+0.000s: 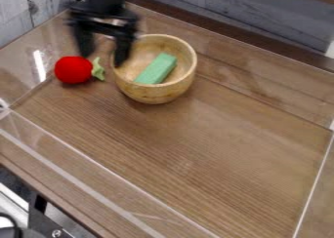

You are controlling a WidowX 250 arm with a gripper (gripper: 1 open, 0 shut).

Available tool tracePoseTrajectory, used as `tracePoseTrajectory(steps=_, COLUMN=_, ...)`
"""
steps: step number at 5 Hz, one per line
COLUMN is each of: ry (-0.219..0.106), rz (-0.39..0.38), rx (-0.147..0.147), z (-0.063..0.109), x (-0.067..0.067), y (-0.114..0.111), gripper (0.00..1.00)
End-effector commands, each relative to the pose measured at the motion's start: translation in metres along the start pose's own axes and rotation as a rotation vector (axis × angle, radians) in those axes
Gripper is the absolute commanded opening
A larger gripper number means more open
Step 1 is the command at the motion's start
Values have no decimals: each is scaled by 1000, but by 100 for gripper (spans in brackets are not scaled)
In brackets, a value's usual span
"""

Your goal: Move the red object to the right side of the table

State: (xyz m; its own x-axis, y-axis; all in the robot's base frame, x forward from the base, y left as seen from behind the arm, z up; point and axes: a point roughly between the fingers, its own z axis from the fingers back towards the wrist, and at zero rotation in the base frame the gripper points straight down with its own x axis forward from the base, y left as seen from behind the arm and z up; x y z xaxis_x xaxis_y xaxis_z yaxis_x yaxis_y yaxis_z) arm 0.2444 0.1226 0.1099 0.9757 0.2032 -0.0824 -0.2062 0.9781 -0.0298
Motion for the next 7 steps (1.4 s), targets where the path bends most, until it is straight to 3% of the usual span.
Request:
tracePoseTrajectory(steps=1, ry=-70, rz=62, rx=-3, z=11, x=1, y=33, gripper=100)
tracePoseTrajectory(steps=3, ry=-85, rz=443, rx=-58, z=-1, x=7, y=77, gripper=100)
tracePoseTrajectory(steps=5, ry=-82, rz=735, rx=-99, z=-18, x=18, y=87, gripper=100)
tracePoseTrajectory(steps=7, ry=-84, rz=926, rx=-121, z=-29, x=30, y=93, gripper=100)
